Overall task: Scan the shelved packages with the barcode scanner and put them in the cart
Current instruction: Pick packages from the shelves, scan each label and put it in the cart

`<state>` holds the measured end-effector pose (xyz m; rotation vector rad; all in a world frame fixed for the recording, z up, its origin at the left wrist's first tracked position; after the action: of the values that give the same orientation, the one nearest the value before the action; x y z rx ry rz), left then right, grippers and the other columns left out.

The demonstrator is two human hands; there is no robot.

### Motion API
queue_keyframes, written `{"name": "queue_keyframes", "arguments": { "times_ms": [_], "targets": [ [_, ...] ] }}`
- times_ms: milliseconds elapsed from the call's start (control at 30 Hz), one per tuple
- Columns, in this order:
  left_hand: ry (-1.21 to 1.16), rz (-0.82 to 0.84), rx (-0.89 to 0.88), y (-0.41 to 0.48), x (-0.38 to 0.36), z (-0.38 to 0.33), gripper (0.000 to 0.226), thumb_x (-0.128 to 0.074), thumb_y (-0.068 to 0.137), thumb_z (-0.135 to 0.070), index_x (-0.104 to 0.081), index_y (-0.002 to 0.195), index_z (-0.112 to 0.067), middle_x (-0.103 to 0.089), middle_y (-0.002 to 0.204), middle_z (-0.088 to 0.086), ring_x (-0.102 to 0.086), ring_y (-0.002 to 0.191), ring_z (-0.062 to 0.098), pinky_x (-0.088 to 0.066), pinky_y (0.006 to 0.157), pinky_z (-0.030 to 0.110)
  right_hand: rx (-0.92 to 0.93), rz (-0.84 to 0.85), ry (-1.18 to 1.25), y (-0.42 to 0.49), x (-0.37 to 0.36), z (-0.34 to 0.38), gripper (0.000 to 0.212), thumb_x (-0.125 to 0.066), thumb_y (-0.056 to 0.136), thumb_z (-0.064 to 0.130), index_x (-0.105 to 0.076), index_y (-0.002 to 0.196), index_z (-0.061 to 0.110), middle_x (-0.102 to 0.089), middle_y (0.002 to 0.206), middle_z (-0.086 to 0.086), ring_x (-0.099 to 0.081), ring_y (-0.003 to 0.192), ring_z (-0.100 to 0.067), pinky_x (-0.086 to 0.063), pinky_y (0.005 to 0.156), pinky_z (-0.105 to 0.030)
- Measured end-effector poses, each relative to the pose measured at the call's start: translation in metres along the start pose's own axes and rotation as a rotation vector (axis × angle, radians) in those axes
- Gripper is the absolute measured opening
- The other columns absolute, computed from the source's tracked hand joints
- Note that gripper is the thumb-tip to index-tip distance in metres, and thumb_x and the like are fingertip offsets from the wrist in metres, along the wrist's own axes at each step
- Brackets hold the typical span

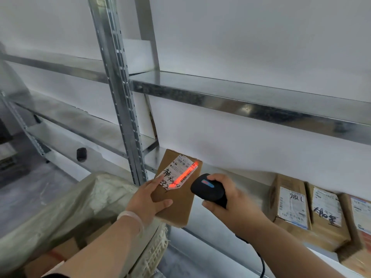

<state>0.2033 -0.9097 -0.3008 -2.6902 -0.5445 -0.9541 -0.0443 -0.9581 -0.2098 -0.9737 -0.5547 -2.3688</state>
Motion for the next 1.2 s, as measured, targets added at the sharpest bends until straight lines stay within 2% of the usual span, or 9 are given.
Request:
{"name": "queue_keyframes", "arguments": {
  "times_ms": [133,267,533,667,800,900,1033,1100,1200],
  "targets": [
    [-0.006,-0.044,0.029,-0.012,0.023,0.019,0.083,-0.077,0.081,-0.041,-0.029,0.149,-0.045,-0.039,0.140,-0.011,-0.047,0.119,0.015,-0.040,0.111,0.041,0.024,0.043,-0.006,0.004,-0.017,0.018,0.048,-0.070,0.085,0.042,-0.035,0.117,0.051,-0.055,0.098,0.023,-0.055,0.080,0.007,-0.040,0.066,-0.003],
    [-0.012,-0.080,0.058,-0.027,0.044,0.038,0.084,-0.076,0.081,-0.043,-0.028,0.149,-0.046,-0.039,0.141,-0.011,-0.047,0.121,0.015,-0.040,0.111,0.040,0.052,0.081,0.014,0.006,-0.035,0.036,0.049,-0.071,0.085,0.040,-0.037,0.119,0.048,-0.055,0.095,0.025,-0.057,0.077,0.008,-0.042,0.067,-0.003],
    [-0.115,-0.202,0.193,-0.072,0.090,0.100,0.083,-0.081,0.076,-0.043,-0.034,0.145,-0.050,-0.043,0.140,-0.010,-0.051,0.118,0.014,-0.040,0.109,0.032,0.128,0.179,0.063,0.012,-0.085,0.080,0.053,-0.070,0.086,0.038,-0.031,0.113,0.061,-0.056,0.094,0.027,-0.061,0.078,0.006,-0.046,0.067,-0.008],
    [-0.133,-0.282,0.353,-0.107,0.115,0.151,0.084,-0.080,0.074,-0.051,-0.032,0.142,-0.058,-0.049,0.138,-0.009,-0.056,0.113,0.015,-0.045,0.104,0.034,0.183,0.241,0.095,0.012,-0.118,0.103,0.053,-0.070,0.086,0.038,-0.032,0.117,0.058,-0.057,0.104,0.023,-0.063,0.080,0.002,-0.049,0.072,-0.011],
    [-0.153,-0.360,0.479,-0.147,0.137,0.194,0.085,-0.076,0.078,-0.052,-0.028,0.148,-0.053,-0.048,0.137,-0.006,-0.057,0.108,0.016,-0.051,0.093,0.033,0.223,0.343,0.128,0.010,-0.154,0.126,0.051,-0.069,0.087,0.040,-0.034,0.120,0.055,-0.056,0.107,0.019,-0.062,0.081,-0.001,-0.049,0.067,-0.012],
    [-0.166,-0.426,0.555,-0.175,0.150,0.222,0.087,-0.076,0.077,-0.055,-0.027,0.149,-0.049,-0.048,0.140,-0.004,-0.057,0.111,0.018,-0.051,0.097,0.038,0.248,0.389,0.161,0.009,-0.178,0.139,0.052,-0.070,0.086,0.041,-0.036,0.122,0.055,-0.056,0.110,0.021,-0.063,0.087,-0.002,-0.054,0.078,-0.022],
    [-0.145,-0.465,0.681,-0.203,0.157,0.246,0.085,-0.072,0.083,-0.050,-0.022,0.153,-0.044,-0.043,0.141,0.003,-0.055,0.105,0.020,-0.048,0.078,0.028,0.296,0.418,0.193,0.008,-0.202,0.158,0.053,-0.072,0.084,0.039,-0.039,0.122,0.053,-0.053,0.112,0.024,-0.063,0.087,0.001,-0.055,0.081,-0.025],
    [-0.035,-0.460,0.797,-0.218,0.160,0.252,0.085,-0.068,0.086,-0.050,-0.017,0.153,-0.046,-0.035,0.149,0.005,-0.049,0.121,0.026,-0.046,0.087,0.034,0.291,0.450,0.197,0.006,-0.213,0.163,0.053,-0.072,0.084,0.040,-0.037,0.121,0.056,-0.057,0.112,0.020,-0.066,0.081,-0.004,-0.057,0.081,-0.030],
    [0.184,-0.403,0.864,-0.230,0.163,0.255,0.086,-0.060,0.086,-0.055,-0.006,0.152,-0.050,-0.008,0.165,0.001,-0.010,0.150,0.031,-0.027,0.115,0.054,0.294,0.459,0.206,0.004,-0.222,0.169,0.055,-0.072,0.084,0.039,-0.036,0.121,0.058,-0.058,0.113,0.017,-0.066,0.079,-0.004,-0.058,0.080,-0.031]
  ]
}}
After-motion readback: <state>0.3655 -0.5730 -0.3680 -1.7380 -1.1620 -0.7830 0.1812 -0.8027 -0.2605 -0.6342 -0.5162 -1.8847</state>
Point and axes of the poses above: each hand's wrist, its own y-axis towards the middle knuckle, its own x-axis out of the back of the hand, z = x × y, the point moved 6 cm from there along y, towards the middle knuckle
